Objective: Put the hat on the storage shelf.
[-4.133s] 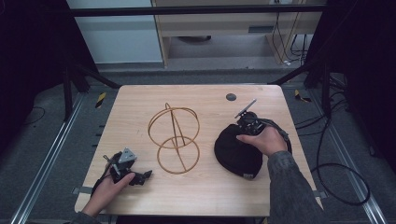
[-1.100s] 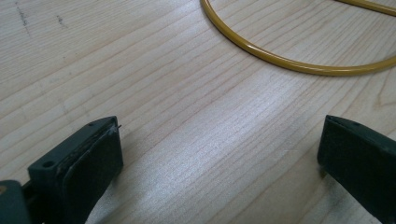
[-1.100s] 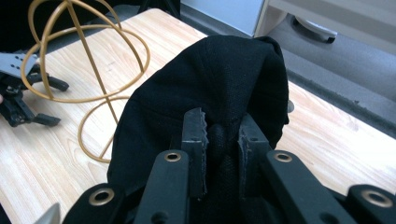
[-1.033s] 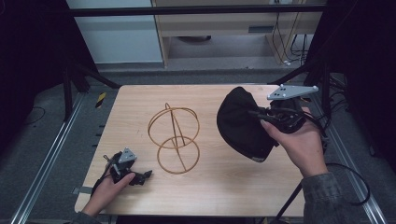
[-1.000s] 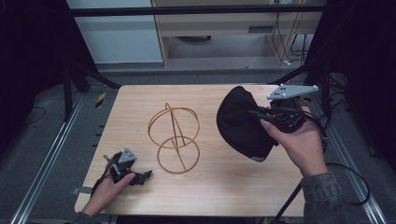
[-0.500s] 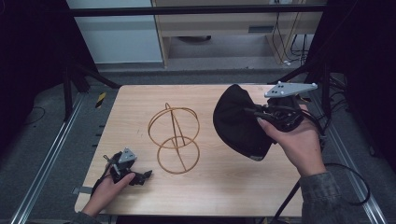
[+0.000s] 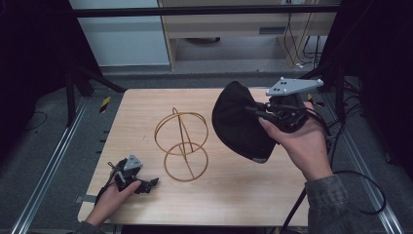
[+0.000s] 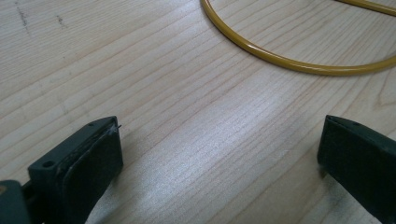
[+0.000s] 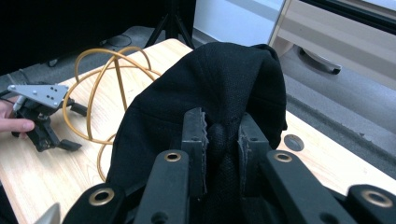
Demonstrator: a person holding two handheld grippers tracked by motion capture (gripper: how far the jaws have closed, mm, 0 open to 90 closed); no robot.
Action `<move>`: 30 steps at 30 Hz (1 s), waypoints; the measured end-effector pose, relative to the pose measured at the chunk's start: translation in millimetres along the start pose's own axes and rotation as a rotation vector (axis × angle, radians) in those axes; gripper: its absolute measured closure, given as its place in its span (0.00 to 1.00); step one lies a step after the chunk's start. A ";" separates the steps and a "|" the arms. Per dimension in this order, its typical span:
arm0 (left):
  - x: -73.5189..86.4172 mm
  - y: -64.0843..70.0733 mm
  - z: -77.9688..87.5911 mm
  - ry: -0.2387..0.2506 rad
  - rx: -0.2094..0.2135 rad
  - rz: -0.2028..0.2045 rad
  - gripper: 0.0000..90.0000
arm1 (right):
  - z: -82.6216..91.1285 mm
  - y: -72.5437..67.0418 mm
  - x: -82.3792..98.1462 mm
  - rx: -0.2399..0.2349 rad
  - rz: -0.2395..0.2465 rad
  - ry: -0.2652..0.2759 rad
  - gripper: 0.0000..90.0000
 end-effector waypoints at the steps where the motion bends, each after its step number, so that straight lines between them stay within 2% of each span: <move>1: 0.0 0.0 0.0 0.000 0.000 0.000 0.00 | 0.3 -0.3 -1.7 -0.001 -0.002 0.004 0.86; 12: 0.1 0.0 0.2 -0.003 0.000 -0.001 0.00 | 9.8 -11.2 -37.8 0.005 0.043 0.044 0.86; 20: 0.0 -0.1 0.1 -0.001 0.000 0.001 0.00 | 4.6 -26.4 -60.7 -0.009 0.089 0.041 0.86; 30: 0.1 -0.1 0.2 -0.003 0.001 0.000 0.00 | -4.0 -43.1 -80.6 -0.032 0.117 0.043 0.86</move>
Point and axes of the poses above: each handheld gripper's, and its own axes: z roughly backward along the jaws, x roughly out of its underside, y roughly to its right, the point moved 8 cm from there along -z, roughly forward along the jaws, and after that the axes turned 10 degrees about -y, right-handed, at the moved point
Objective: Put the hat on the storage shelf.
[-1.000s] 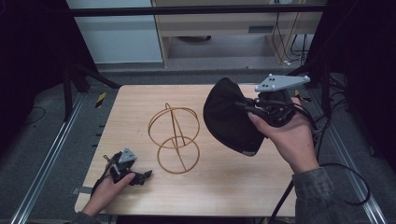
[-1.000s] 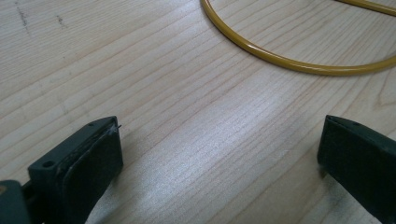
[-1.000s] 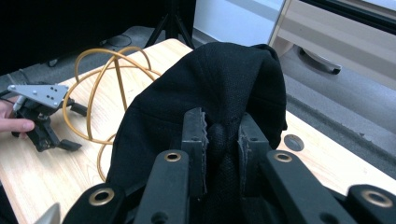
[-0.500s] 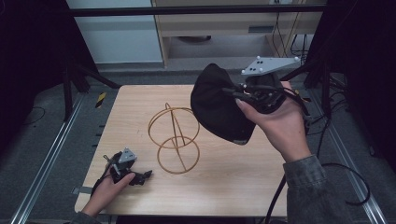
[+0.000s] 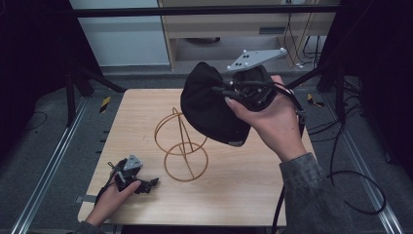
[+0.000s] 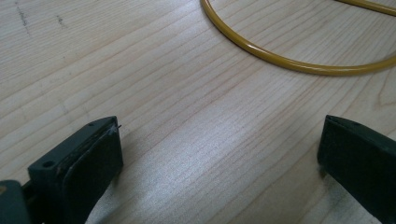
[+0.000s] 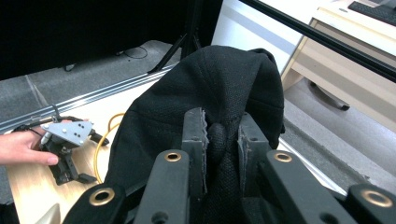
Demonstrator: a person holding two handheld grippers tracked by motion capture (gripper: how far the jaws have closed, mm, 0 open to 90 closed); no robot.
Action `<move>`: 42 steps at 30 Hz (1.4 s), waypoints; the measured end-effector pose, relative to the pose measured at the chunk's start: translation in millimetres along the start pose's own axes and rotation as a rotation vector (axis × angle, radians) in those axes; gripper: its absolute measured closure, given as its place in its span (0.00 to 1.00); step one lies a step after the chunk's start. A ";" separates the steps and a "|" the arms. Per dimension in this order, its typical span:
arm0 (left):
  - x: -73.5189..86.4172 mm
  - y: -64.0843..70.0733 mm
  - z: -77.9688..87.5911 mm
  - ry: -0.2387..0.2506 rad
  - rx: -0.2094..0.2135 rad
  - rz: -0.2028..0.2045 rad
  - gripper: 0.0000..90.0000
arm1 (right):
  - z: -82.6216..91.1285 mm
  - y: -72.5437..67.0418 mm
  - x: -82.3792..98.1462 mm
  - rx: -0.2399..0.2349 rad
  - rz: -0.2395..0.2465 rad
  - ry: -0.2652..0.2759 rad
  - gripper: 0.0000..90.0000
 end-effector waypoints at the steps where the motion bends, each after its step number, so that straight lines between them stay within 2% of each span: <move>1: 0.0 0.0 0.0 0.000 0.000 0.000 0.00 | -2.3 -1.2 -2.4 -0.004 0.004 0.001 0.86; 8: -0.1 0.1 -0.1 0.000 0.000 0.000 0.00 | -20.5 -10.7 -16.8 -0.037 0.015 -0.009 0.86; 14: 0.0 0.2 -0.1 0.001 0.000 0.001 0.00 | -33.0 -17.1 -28.2 -0.047 0.032 -0.025 0.86; 24: 0.0 0.3 -0.1 0.001 -0.003 0.001 0.00 | -53.8 -29.6 -39.1 -0.082 0.053 -0.054 0.86; 42: 0.0 0.3 0.0 0.000 -0.001 0.000 0.00 | -69.7 -41.3 -43.6 -0.107 0.076 -0.084 0.86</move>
Point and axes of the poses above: each handheld gripper's, and its own axes: z roughly backward along the jaws, x roughly out of its underside, y roughly to its right, the point moved 8 cm from there along -z, roughly forward along the jaws, and after that the axes turned 10 degrees about -y, right-handed, at the moved point
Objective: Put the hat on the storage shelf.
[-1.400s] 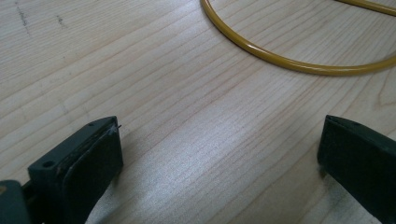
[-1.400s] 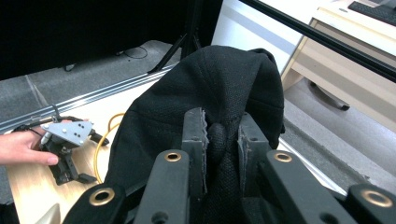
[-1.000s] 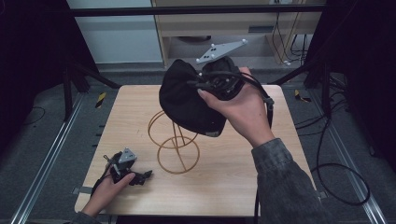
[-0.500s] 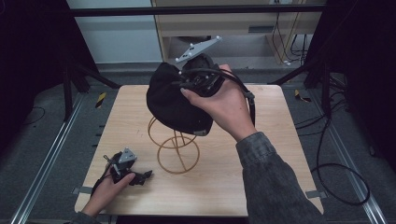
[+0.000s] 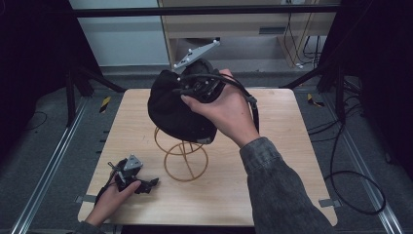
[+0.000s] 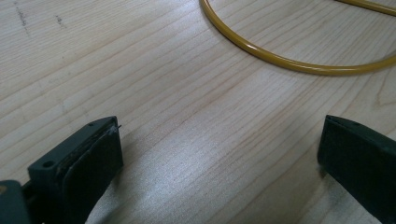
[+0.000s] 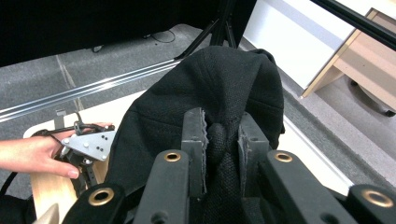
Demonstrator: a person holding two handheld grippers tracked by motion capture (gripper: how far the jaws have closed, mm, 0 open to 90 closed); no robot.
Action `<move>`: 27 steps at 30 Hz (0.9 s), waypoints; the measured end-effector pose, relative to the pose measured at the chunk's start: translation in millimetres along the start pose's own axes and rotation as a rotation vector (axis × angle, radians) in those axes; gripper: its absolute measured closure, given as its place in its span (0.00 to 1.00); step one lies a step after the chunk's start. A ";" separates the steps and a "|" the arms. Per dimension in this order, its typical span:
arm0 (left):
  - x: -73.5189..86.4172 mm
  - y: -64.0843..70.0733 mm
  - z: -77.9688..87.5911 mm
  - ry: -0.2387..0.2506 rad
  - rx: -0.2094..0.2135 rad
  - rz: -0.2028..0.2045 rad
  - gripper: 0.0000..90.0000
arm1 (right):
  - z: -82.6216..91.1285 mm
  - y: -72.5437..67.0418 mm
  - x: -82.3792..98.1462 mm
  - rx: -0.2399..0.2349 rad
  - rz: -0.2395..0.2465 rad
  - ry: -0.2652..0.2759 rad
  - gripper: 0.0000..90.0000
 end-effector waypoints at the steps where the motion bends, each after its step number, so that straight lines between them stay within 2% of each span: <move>1: 0.0 0.0 0.0 0.000 0.000 0.000 0.00 | -1.1 -1.1 -0.4 -0.005 -0.001 0.003 0.85; 27: -0.1 0.0 -0.1 0.001 -0.001 0.000 0.00 | -26.8 -7.8 4.0 -0.028 0.007 -0.054 0.85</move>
Point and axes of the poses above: each handheld gripper's, and its own axes: z roughly backward along the jaws, x roughly out of its underside, y roughly to its right, the point moved 8 cm from there along -z, roughly forward along the jaws, and after that the axes turned 10 degrees about -y, right-handed, at the moved point
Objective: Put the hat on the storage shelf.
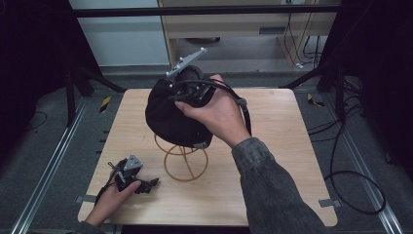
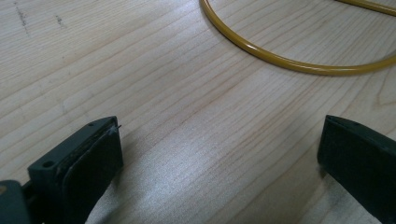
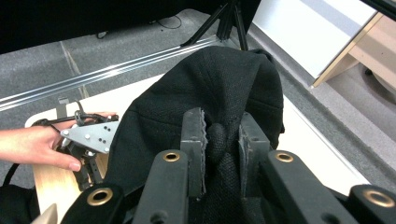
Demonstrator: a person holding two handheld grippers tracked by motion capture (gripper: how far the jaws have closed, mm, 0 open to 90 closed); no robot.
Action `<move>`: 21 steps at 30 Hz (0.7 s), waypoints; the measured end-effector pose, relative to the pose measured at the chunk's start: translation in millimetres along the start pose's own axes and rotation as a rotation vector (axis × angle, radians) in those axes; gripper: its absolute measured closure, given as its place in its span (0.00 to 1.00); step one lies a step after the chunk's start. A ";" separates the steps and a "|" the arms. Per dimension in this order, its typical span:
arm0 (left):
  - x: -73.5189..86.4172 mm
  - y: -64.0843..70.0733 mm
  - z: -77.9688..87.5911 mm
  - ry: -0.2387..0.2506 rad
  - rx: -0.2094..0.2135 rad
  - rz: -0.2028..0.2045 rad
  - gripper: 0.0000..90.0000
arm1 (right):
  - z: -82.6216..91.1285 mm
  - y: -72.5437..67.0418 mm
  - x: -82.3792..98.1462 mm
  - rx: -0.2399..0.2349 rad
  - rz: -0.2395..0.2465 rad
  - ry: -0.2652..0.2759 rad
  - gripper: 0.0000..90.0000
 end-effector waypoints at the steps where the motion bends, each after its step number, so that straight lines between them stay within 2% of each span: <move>1: 0.0 0.0 0.0 0.000 0.000 0.000 0.00 | -2.3 -0.4 0.5 0.000 0.000 -0.007 0.85; 21: 0.0 0.0 0.0 0.000 0.000 0.000 0.00 | -20.2 -5.5 4.5 -0.021 0.005 -0.042 0.84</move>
Point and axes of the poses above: each handheld gripper's, and its own axes: z roughly backward along the jaws, x roughly out of its underside, y roughly to its right, the point moved 8 cm from there along -z, roughly forward along the jaws, and after that the axes turned 10 degrees about -y, right-handed, at the moved point
